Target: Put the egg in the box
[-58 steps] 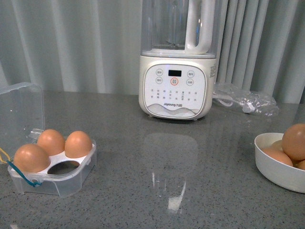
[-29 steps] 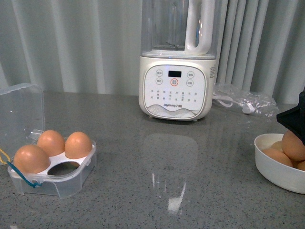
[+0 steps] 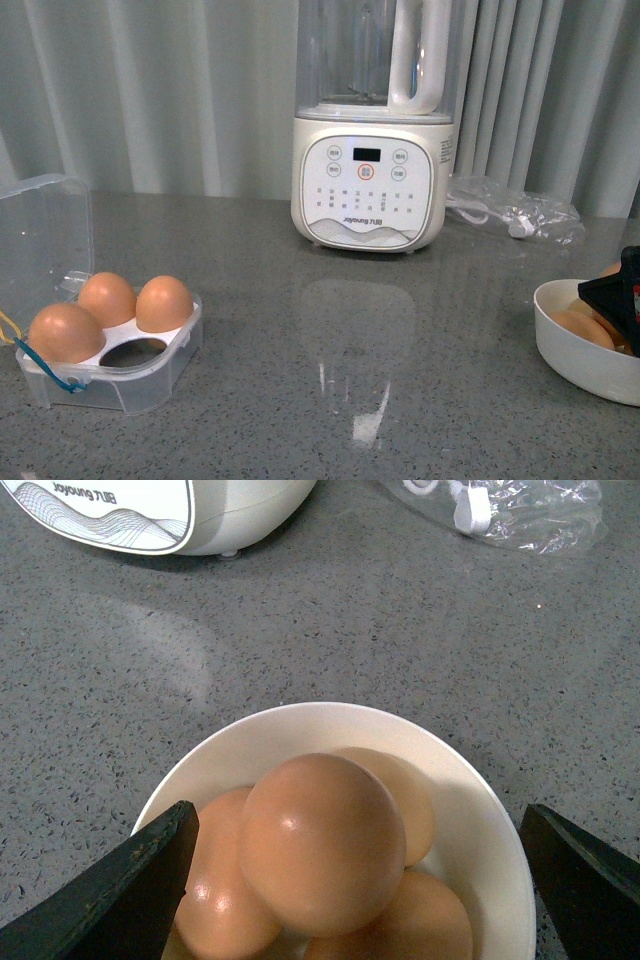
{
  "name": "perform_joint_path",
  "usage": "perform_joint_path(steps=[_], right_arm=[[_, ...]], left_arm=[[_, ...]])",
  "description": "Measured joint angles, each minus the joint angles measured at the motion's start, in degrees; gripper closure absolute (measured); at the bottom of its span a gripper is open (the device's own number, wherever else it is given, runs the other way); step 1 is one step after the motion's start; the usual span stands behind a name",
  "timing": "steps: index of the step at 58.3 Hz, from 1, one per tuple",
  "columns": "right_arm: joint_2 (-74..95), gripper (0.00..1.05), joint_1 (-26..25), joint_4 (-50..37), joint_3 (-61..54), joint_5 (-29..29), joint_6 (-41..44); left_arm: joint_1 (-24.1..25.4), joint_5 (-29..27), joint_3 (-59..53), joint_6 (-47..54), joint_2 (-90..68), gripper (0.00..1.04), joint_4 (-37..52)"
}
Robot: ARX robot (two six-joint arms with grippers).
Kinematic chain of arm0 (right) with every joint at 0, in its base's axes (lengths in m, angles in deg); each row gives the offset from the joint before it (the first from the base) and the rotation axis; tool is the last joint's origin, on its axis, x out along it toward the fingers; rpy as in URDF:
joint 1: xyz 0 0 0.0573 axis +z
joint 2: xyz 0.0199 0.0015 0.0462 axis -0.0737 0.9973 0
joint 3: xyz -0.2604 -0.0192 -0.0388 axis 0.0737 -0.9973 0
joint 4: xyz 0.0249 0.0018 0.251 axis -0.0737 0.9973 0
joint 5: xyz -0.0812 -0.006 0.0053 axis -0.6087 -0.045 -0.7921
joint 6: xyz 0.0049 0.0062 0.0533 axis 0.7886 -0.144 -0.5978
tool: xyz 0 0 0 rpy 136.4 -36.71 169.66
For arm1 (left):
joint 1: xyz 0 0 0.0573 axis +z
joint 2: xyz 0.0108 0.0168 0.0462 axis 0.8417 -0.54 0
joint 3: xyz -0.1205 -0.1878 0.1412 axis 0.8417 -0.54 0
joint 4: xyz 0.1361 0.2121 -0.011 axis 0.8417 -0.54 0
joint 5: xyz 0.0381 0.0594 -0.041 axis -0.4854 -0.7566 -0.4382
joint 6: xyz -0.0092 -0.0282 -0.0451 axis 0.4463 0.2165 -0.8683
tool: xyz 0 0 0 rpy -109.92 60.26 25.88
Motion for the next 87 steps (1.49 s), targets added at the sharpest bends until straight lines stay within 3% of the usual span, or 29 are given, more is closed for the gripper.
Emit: perform_joint_path(steps=[18, 29, 39, 67, 87], right_arm=[[0.61, 0.09, -0.24, -0.92, -0.90, 0.26, 0.33], [0.61, 0.41, -0.24, -1.29, -0.94, 0.22, 0.83], [0.37, 0.62, -0.24, -1.27, -0.94, 0.55, 1.03], [-7.89, 0.64, 3.78, 3.54, 1.14, 0.98, 0.98], [-3.91, 0.64, 16.68, 4.48, 12.41, 2.14, -2.49]], left_arm=[[0.00, 0.00, 0.00, 0.00, 0.00, 0.07, 0.00], [0.00, 0.00, 0.00, 0.00, 0.00, 0.07, 0.00], [0.00, 0.00, 0.00, 0.00, 0.00, 0.07, 0.00], [0.00, 0.00, 0.00, 0.00, 0.00, 0.07, 0.00], [0.00, 0.00, 0.00, 0.00, 0.00, 0.07, 0.00]])
